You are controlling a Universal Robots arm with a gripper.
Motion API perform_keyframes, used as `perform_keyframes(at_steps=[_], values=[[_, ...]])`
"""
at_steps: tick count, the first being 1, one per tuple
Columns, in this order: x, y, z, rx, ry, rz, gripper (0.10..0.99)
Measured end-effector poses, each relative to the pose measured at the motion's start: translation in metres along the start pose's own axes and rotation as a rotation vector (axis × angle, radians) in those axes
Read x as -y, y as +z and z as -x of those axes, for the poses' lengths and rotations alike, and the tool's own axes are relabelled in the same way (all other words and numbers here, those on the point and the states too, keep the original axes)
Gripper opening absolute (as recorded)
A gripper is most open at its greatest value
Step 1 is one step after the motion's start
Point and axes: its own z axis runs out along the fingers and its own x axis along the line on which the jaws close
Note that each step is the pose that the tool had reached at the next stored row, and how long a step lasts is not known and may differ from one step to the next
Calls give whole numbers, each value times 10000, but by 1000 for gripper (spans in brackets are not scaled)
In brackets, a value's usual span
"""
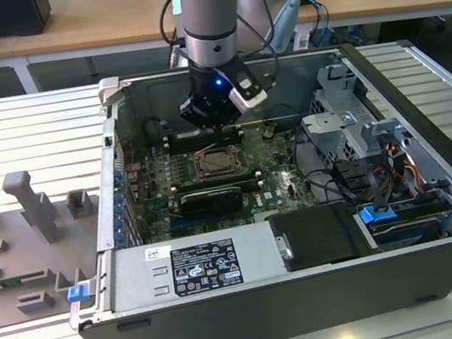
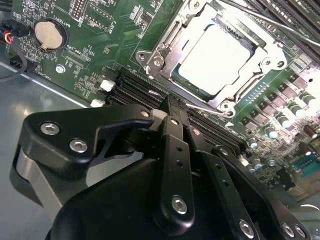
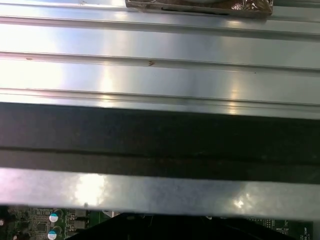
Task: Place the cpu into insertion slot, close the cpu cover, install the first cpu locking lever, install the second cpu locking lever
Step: 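Install the first cpu locking lever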
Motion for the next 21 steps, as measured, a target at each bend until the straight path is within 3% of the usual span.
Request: perform_keyframes(at_steps=[7, 13, 15, 21], values=[[7, 83, 21, -12, 1, 0, 106], [12, 133, 26, -32, 1, -146, 106], [13, 141, 26, -41, 1, -237, 106], [12, 130, 28, -38, 2, -259, 106]])
